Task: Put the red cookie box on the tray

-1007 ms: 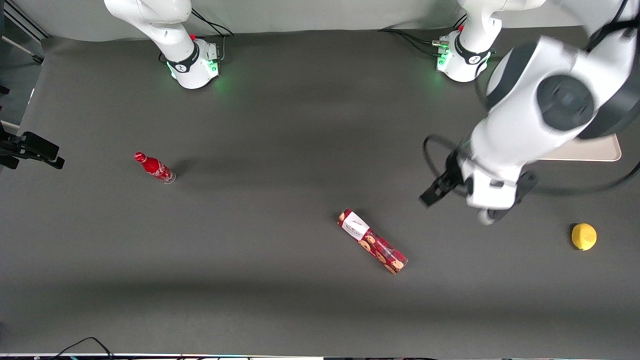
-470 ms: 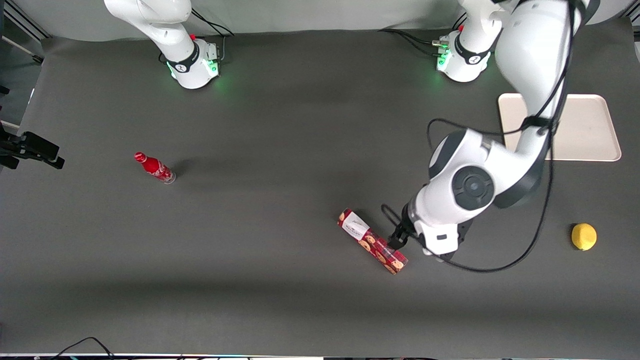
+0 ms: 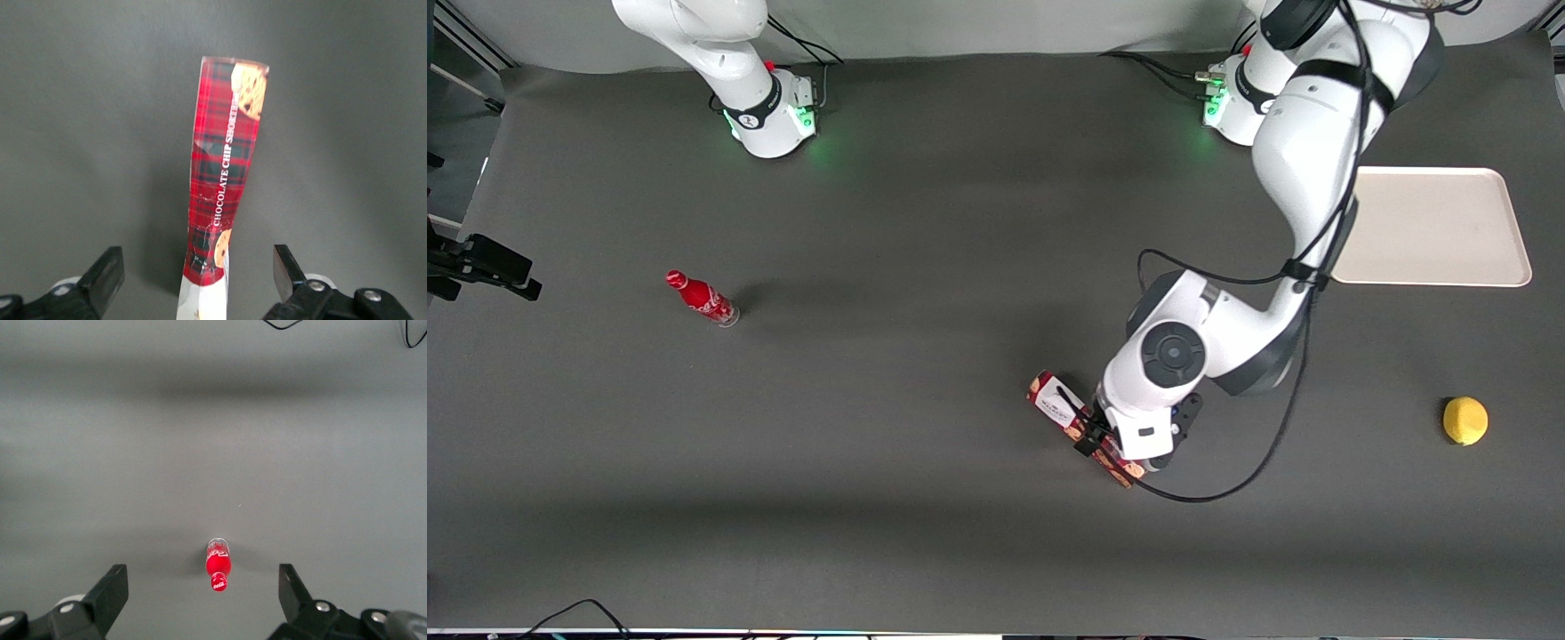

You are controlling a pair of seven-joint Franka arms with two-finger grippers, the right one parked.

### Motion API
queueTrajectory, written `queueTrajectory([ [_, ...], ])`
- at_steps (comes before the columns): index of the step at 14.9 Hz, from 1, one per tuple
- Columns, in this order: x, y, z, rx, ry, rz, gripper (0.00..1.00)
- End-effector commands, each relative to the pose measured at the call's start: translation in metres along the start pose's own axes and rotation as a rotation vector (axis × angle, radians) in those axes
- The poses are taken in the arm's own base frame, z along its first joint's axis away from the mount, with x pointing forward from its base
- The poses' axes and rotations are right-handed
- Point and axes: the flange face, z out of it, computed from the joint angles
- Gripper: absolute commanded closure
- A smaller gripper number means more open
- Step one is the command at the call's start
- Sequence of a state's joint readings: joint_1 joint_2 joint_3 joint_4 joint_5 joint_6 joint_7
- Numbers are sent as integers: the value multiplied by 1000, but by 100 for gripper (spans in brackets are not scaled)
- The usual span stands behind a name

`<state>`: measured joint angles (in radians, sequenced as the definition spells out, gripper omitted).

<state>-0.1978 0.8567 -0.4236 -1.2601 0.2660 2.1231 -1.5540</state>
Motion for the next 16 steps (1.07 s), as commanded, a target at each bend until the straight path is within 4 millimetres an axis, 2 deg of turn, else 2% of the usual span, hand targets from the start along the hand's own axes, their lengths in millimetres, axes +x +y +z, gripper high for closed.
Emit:
queueTrajectory([
  [1,-16,4,33,-22,31,2,0],
  [5,-17,0,65,-12,68,15,2],
  [6,-16,-1,70,-5,71,19,23],
  [7,-15,-2,75,-2,74,23,74],
  [8,-17,-5,80,7,77,32,100],
  [12,-15,-3,71,5,79,32,100],
  [14,-13,0,49,-7,92,33,100],
  [16,-14,1,16,17,104,32,100],
])
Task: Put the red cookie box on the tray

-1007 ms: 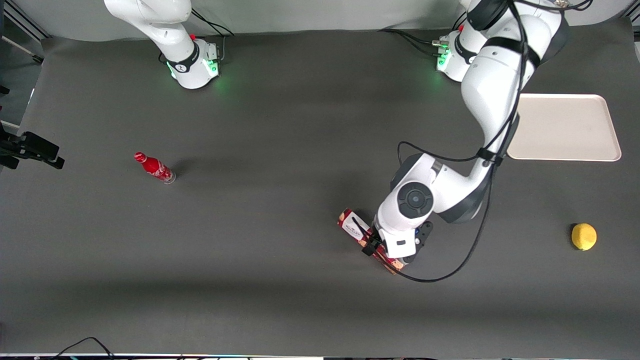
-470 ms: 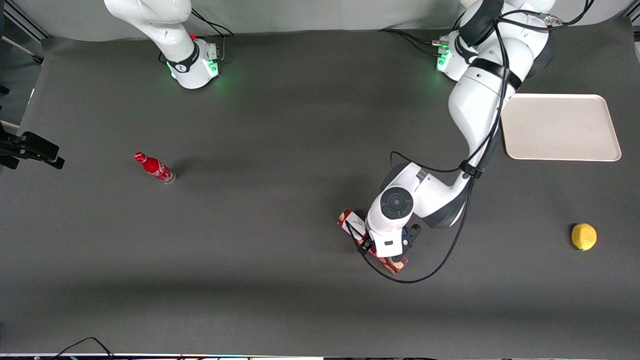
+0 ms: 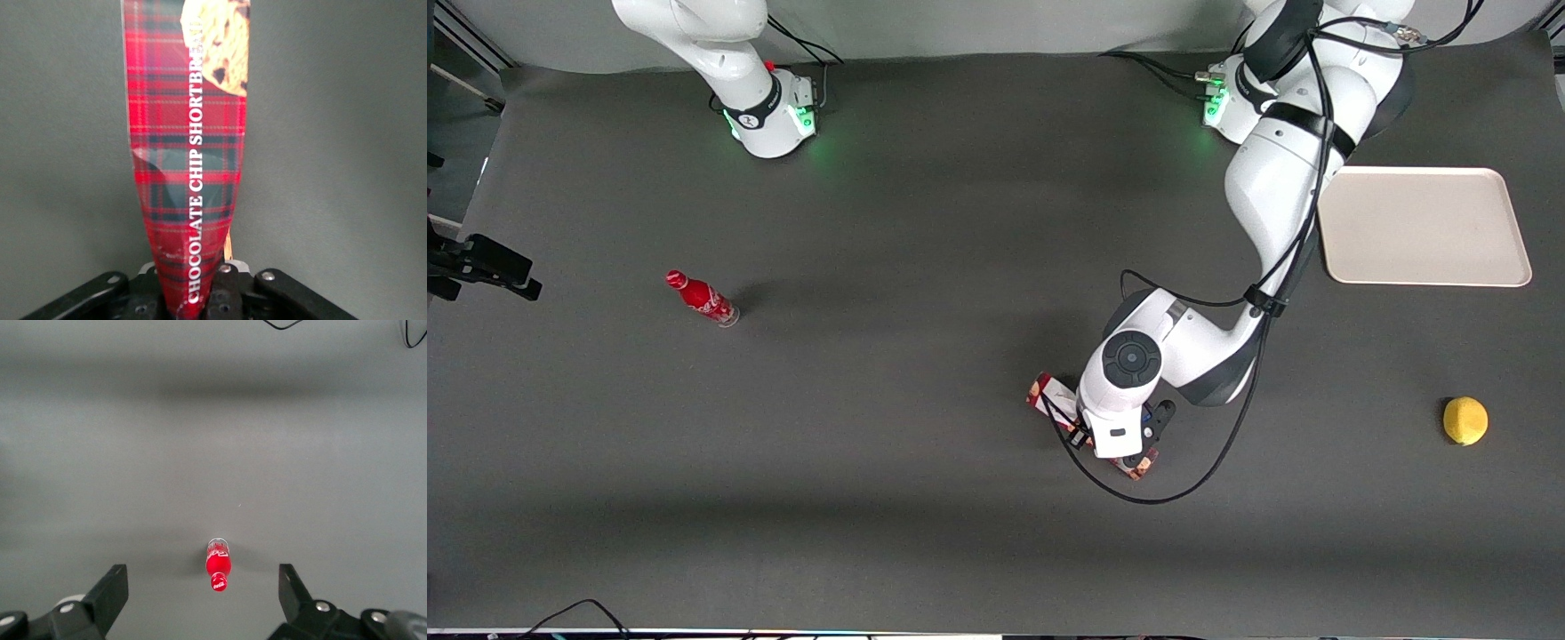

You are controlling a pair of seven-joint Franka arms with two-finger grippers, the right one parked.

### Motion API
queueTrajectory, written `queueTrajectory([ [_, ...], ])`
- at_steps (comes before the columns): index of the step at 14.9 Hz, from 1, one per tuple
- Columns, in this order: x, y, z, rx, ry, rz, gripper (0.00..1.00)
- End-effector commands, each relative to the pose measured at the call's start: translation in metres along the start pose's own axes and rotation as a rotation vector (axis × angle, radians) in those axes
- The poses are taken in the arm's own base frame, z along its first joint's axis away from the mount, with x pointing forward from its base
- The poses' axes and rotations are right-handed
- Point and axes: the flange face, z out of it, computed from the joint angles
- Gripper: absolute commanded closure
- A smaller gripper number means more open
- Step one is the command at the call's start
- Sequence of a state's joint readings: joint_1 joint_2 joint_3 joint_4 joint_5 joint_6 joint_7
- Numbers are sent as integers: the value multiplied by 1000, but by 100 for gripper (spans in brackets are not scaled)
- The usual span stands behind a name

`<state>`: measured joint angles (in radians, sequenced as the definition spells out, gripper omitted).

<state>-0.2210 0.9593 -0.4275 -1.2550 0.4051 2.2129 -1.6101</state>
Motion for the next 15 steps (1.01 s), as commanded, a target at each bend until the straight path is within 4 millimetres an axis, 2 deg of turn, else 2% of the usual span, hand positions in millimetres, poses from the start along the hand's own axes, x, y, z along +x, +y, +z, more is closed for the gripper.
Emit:
queueTrajectory([
  [1,4,3,-70,26,44,-12,100],
  [4,23,-5,-129,65,61,-9,100],
  [7,45,-25,-232,115,18,54,100],
  [9,65,-53,-301,169,-33,165,100],
  [11,88,-85,-356,227,-55,282,100],
  [13,115,-122,-401,264,-83,404,100],
  [15,149,-169,-437,308,-129,551,100],
])
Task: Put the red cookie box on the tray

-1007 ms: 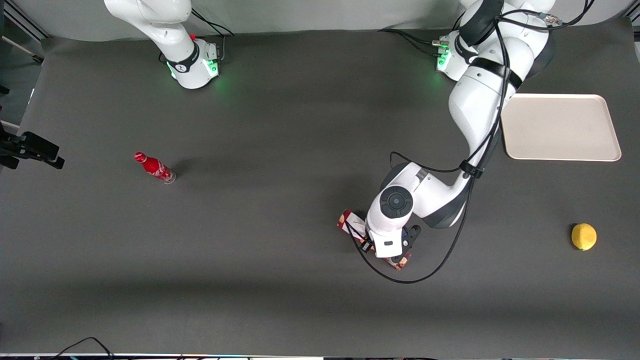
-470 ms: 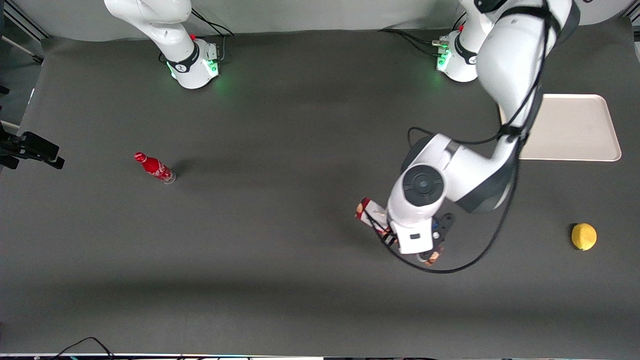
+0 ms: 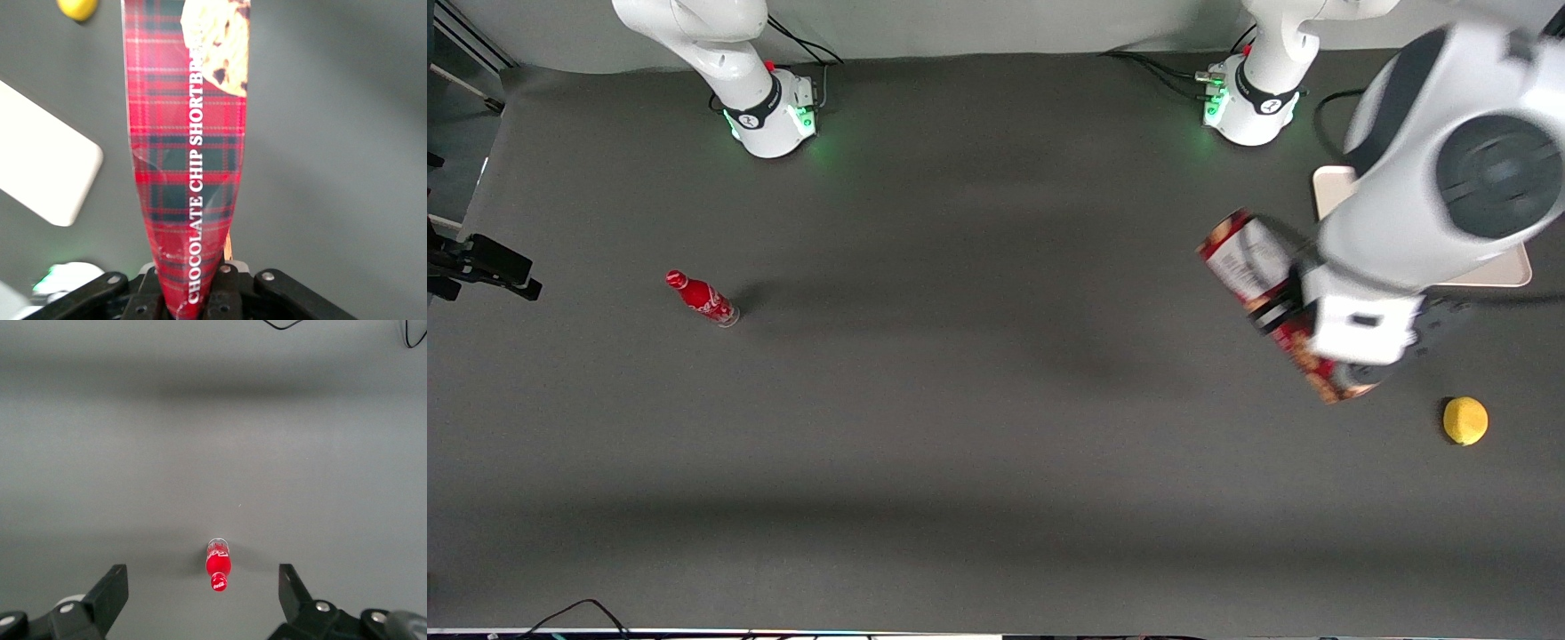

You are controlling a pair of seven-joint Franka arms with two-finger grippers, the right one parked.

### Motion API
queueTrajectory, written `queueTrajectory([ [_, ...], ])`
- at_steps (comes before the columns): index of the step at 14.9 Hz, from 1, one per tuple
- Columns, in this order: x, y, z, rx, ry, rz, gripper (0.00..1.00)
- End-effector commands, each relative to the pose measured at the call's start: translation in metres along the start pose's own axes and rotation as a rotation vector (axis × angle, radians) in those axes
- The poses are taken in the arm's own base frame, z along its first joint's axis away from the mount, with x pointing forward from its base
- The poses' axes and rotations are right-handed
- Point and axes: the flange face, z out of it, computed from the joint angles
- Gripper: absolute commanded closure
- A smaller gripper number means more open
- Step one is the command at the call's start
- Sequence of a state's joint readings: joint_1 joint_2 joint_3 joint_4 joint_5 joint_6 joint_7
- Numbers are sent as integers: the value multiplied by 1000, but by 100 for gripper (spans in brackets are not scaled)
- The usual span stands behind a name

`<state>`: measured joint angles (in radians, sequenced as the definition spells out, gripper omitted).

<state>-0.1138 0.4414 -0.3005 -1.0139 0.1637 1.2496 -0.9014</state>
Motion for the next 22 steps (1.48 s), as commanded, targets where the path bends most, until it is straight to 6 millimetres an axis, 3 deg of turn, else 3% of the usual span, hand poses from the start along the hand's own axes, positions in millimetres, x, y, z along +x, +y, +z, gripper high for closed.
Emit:
queueTrajectory([
  [1,21,-106,-36,54,-68,261,100],
  [5,50,-236,-52,81,-156,451,100],
  [8,82,-340,-23,62,-190,547,100],
  [11,107,-419,54,42,-162,610,100],
  [18,105,-559,250,-13,-62,680,100],
  [19,99,-573,279,-11,-36,693,100],
  [22,86,-607,337,25,16,716,100],
])
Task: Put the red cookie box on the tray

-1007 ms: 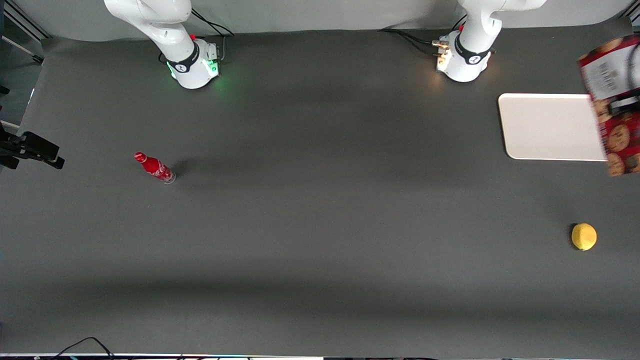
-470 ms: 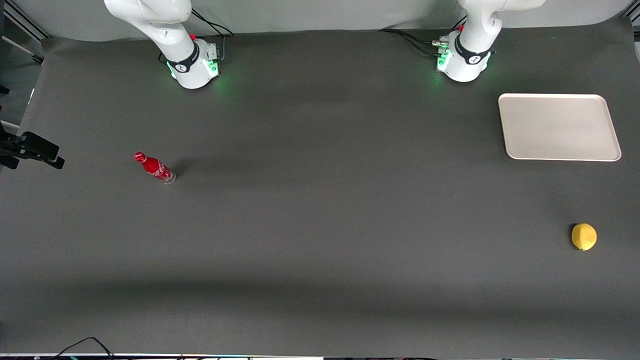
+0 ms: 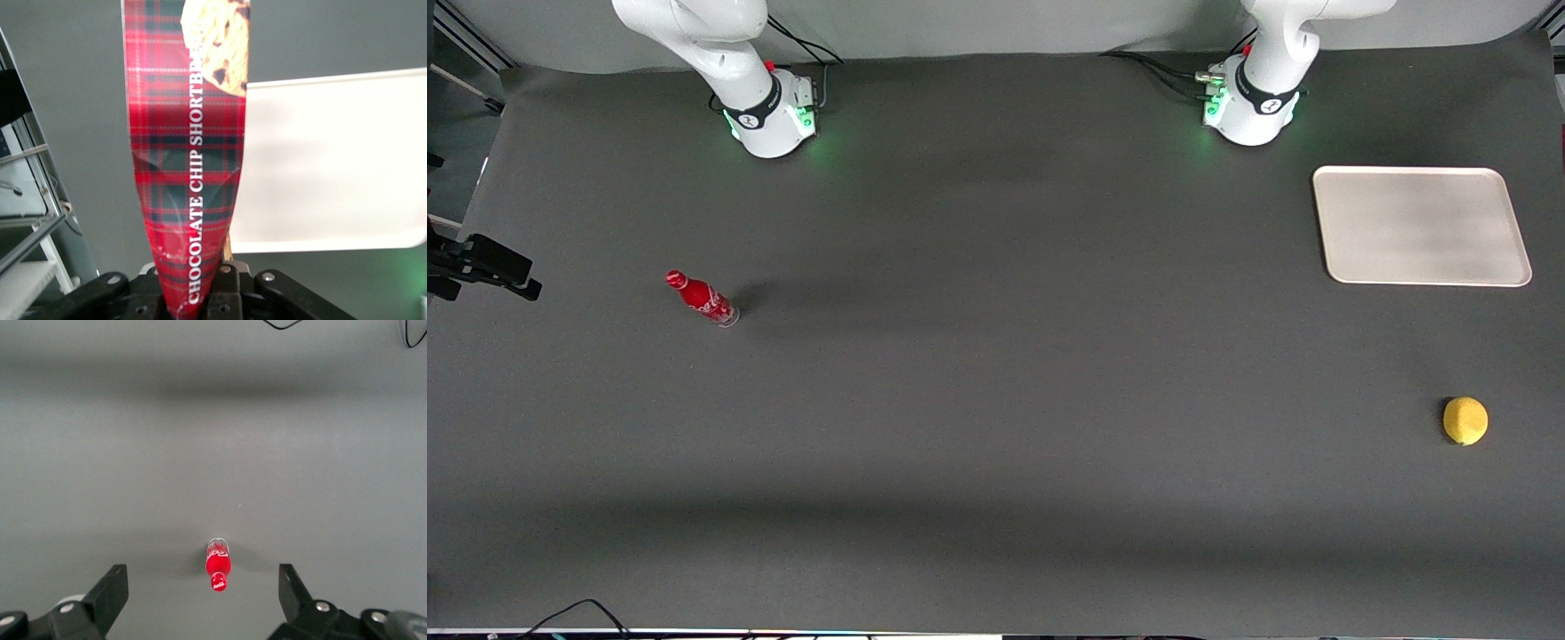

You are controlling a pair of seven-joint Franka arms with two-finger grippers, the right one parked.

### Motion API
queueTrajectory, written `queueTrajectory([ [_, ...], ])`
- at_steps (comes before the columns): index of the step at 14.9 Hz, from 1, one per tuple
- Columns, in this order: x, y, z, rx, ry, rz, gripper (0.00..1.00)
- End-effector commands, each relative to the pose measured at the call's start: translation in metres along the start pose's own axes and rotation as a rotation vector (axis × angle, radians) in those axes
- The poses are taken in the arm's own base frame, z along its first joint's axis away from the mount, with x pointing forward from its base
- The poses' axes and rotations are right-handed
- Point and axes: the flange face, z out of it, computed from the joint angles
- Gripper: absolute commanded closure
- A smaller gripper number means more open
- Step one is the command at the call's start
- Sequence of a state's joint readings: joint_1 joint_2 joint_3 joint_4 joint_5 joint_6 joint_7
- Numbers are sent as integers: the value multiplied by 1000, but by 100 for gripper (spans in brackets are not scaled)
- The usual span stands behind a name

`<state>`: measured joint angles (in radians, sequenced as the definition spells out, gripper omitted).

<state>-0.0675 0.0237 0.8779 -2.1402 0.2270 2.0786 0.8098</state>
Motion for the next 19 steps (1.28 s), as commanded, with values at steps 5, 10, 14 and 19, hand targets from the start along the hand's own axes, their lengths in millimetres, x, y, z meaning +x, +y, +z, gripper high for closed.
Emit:
queueTrajectory([
  [5,-27,-17,77,95,39,94,100],
  [10,-31,-26,133,22,91,50,100],
  [14,-37,-27,151,-1,88,45,100],
  [19,-50,-32,160,-13,80,31,100],
])
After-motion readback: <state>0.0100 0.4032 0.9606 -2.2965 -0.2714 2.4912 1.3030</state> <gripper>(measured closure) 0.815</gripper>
